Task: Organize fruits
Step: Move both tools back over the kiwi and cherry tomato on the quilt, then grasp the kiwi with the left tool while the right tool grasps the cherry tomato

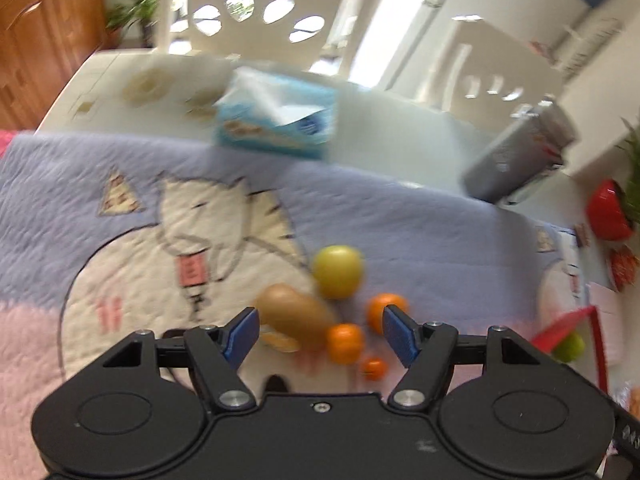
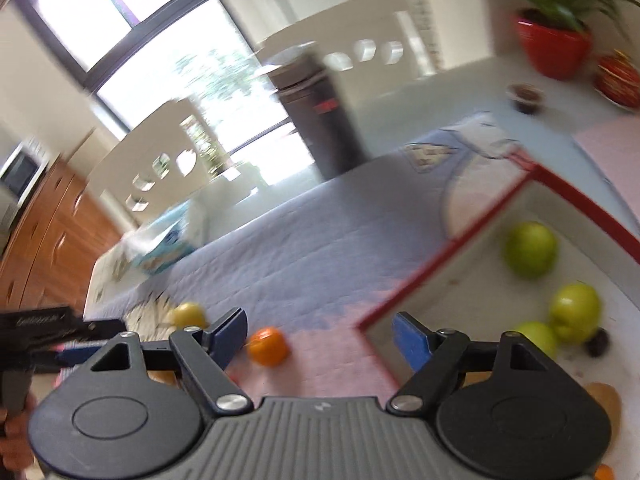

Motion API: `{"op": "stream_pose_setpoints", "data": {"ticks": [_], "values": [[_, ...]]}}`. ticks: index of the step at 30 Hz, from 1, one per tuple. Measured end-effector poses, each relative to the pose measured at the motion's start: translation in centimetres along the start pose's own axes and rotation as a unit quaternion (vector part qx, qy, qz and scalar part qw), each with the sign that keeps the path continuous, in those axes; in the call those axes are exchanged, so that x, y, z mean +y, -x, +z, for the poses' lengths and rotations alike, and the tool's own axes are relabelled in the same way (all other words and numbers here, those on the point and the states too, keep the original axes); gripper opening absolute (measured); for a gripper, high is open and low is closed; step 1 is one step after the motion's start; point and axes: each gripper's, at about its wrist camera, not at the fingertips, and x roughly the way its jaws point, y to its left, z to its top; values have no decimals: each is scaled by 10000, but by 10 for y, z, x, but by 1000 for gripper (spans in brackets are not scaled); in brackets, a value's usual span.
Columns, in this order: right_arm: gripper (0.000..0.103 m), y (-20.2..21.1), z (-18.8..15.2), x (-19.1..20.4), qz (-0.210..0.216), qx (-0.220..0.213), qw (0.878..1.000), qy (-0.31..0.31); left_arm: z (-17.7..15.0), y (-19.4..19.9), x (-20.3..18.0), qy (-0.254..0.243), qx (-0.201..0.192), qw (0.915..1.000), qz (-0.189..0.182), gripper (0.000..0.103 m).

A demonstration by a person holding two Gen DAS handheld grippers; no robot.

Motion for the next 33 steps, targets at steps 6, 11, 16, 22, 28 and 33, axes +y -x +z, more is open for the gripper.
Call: {"op": "stream_pose_setpoints", "data": {"ticks": [6, 11, 16, 22, 28, 33], "values": [[82, -44, -22, 60, 311, 558, 9934, 957, 1, -21, 27, 335, 222, 9992, -47, 80], [81, -79, -45, 98, 356, 976, 9745, 1987, 4, -43, 28, 246, 442, 9985, -188, 80], [78, -105, -54, 111, 318, 1195, 9660, 2270, 7, -60, 27, 69, 627, 9975, -315, 80], [61, -128, -55, 110, 184, 1388, 9632, 2294, 7, -79, 28, -47, 868, 9955, -365, 80], [55, -134, -62, 115, 98, 1211, 9594, 2546, 3, -94, 37, 162, 945, 9945, -424, 92], [26, -129, -66, 116, 54, 955, 9563, 2764, 3, -92, 35, 94, 827, 9956, -428, 79]]}}
